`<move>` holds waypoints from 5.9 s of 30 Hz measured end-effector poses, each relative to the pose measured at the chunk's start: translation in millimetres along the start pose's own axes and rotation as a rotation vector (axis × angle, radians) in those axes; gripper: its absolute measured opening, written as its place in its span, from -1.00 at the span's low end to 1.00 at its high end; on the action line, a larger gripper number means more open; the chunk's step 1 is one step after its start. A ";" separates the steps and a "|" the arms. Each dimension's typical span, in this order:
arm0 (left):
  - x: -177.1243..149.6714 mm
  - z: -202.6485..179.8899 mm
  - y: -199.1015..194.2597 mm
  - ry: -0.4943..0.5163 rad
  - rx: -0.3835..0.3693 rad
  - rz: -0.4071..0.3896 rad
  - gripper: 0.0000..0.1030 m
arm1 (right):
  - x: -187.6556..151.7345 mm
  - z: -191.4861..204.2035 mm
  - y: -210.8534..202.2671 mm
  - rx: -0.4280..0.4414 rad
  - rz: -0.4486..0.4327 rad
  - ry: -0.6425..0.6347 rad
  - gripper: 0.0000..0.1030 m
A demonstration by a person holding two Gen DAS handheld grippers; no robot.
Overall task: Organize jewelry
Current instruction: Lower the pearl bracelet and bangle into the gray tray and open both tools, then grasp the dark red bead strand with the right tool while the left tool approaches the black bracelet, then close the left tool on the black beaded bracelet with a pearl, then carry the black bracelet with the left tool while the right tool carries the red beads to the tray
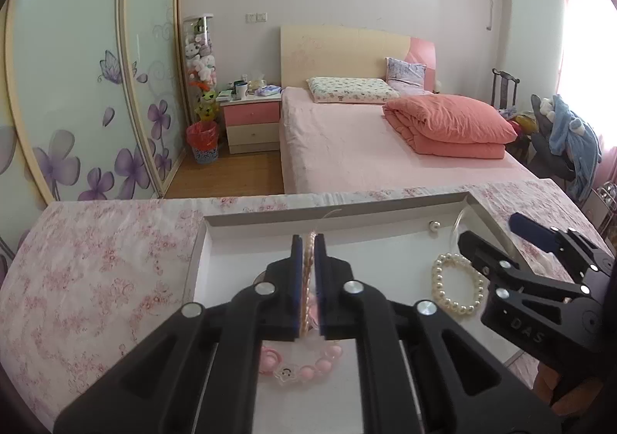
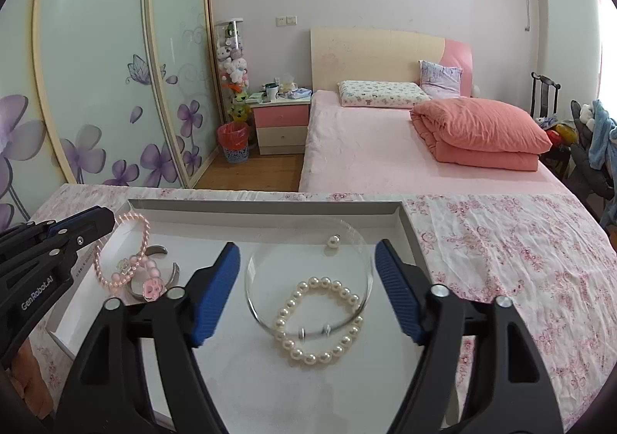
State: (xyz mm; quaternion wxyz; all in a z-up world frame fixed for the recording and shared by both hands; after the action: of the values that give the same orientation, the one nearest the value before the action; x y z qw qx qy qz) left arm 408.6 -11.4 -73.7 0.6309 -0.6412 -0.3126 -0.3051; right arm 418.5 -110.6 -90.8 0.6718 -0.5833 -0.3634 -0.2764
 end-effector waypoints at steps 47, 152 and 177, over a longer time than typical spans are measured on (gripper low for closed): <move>-111.6 50.7 -101.3 -0.064 0.034 0.056 -0.20 | -121.5 7.9 -131.6 0.096 0.126 -0.030 0.41; -79.4 -16.1 -139.1 -0.013 -0.216 -0.035 -0.78 | -168.1 -27.2 -116.9 -0.052 0.302 0.032 -0.75; -96.2 27.1 -134.2 -0.085 -0.149 -0.007 -0.78 | -166.4 -22.3 -117.6 -0.040 0.295 0.020 -0.80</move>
State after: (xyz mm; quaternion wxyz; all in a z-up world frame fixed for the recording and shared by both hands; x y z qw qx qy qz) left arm 243.5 15.3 -66.8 0.5664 -0.6977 -0.3178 -0.3023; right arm 231.6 -160.9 -158.4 0.6969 -0.6409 -0.2615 -0.1877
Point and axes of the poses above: each gripper's, at about its wrist camera, not at the fingertips, and y roughly the way its jaws point, z to its left, x to its top, the point moved 8 cm from there along y, roughly the way its jaws point, and after that the axes turned 2 degrees about z, right-handed, at the moved point
